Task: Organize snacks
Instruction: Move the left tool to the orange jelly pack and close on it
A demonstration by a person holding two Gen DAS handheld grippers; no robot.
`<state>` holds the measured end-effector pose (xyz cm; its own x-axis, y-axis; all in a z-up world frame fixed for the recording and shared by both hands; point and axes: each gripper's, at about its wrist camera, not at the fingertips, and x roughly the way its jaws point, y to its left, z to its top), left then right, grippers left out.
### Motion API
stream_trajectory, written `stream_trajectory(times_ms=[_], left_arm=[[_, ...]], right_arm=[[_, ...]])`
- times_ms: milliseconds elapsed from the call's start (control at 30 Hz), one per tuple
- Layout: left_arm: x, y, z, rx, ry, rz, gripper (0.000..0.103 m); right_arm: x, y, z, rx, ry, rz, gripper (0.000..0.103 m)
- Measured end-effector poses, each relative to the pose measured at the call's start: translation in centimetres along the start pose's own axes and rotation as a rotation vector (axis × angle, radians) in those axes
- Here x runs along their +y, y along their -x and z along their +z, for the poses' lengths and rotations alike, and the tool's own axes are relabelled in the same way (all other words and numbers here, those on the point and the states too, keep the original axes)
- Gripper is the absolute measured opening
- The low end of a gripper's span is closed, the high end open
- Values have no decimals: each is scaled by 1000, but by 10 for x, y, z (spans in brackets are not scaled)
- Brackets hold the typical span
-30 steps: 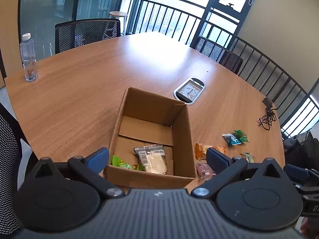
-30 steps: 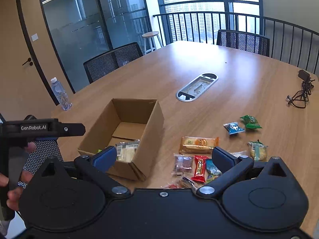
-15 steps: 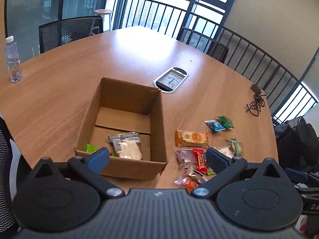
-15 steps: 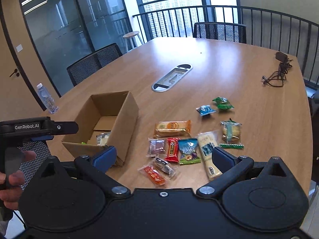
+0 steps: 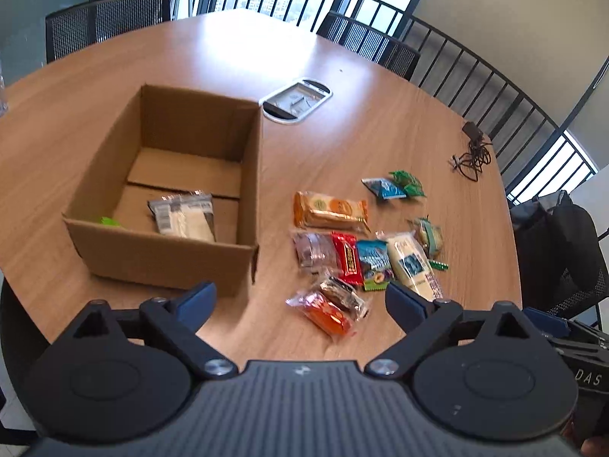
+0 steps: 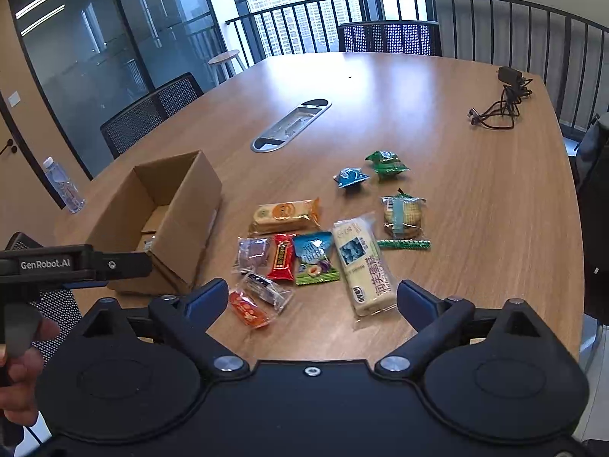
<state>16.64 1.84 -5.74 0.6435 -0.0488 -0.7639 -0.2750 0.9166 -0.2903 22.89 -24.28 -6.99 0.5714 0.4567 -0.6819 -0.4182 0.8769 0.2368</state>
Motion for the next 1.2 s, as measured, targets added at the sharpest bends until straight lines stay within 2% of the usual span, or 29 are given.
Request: stream_trajectory(times_ms=[133,300,500,867,1133,1200], left_arm=[[-6,-19,-6,32,18,-7,88],[-7,-46,-14,89,52,8,71],[-4,-74,-24,140,106,36,58],[-7,-97,-28,160,153,59,55],[-25,-108,-28,128,141,105,55],[-29,-109,-29,125,128,110,48]], right_arm=[[-9,-11,-3,19,3,-13,89],[-18,-27,-6,39,8,-35,87],[-22,-51,-10,80,25,-53,78],[-19,-80,-8,117,54,-103,75],[-15,-90,-7,146,99,-150,75],[-13,-93,-7,148,116,-151,75]])
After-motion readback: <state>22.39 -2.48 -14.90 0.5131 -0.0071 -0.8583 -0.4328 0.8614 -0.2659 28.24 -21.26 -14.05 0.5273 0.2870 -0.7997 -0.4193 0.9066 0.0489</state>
